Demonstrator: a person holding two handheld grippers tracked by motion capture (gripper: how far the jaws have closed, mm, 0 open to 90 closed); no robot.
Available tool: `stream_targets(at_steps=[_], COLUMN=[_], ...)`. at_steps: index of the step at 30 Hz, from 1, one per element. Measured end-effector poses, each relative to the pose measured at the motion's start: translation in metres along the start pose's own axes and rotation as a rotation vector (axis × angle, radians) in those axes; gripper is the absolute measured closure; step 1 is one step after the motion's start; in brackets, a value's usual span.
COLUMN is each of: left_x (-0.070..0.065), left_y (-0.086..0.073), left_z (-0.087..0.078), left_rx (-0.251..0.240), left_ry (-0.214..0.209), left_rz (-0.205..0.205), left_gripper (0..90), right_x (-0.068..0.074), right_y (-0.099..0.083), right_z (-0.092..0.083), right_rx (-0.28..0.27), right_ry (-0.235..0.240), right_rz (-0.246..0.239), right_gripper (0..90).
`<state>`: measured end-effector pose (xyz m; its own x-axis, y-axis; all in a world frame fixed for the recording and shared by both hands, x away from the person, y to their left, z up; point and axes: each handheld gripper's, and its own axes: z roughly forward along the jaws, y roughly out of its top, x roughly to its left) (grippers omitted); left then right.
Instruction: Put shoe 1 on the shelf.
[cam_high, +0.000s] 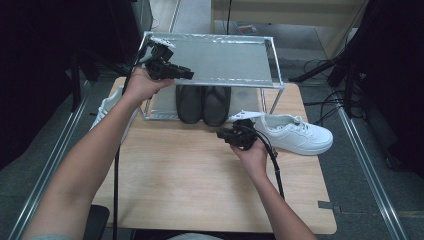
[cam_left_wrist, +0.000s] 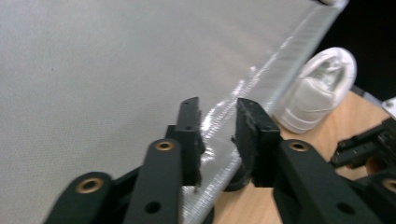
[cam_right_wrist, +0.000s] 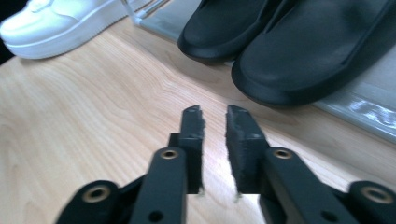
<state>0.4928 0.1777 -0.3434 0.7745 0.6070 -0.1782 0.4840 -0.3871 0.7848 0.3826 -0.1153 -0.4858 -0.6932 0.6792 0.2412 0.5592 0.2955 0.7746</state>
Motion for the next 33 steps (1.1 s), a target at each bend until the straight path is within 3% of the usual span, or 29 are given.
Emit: stream_targets(at_steps=[4,9,13,19,23,30,33], left_x=[-0.008,-0.018,-0.026,-0.037,-0.045,-0.052,-0.054], left_y=[-0.003,-0.011,-0.021,-0.035,-0.046,-0.074,-0.084], left_z=[-0.008,-0.016,-0.022,-0.030,-0.028,-0.014,-0.009], left_rx=[0.018,0.040,0.040,0.018,0.044,0.055,0.072], left_ry=[-0.008,-0.035,-0.040,-0.035,-0.038,-0.070,-0.058], left_rz=[0.033,0.038,0.046,0.064,0.084,0.073,0.091], left_gripper=[63.3,47.8,44.2,42.0,40.8,40.2,40.1], right_x=[-0.001,-0.001,-0.002,-0.006,-0.008,-0.012,-0.013], right_y=[-0.002,-0.007,-0.011,-0.021,-0.030,-0.037,-0.039], right_z=[-0.017,-0.039,-0.055,-0.072,-0.081,-0.098,-0.103], right_rx=[-0.006,-0.056,-0.088,-0.089,-0.091,-0.120,-0.118], right_ry=[0.012,-0.001,-0.013,-0.011,0.024,-0.006,-0.014], right_rz=[-0.014,-0.045,-0.063,-0.071,-0.032,-0.040,-0.045], right_gripper=[69.5,60.9,57.1,54.6,52.1,52.6,52.5])
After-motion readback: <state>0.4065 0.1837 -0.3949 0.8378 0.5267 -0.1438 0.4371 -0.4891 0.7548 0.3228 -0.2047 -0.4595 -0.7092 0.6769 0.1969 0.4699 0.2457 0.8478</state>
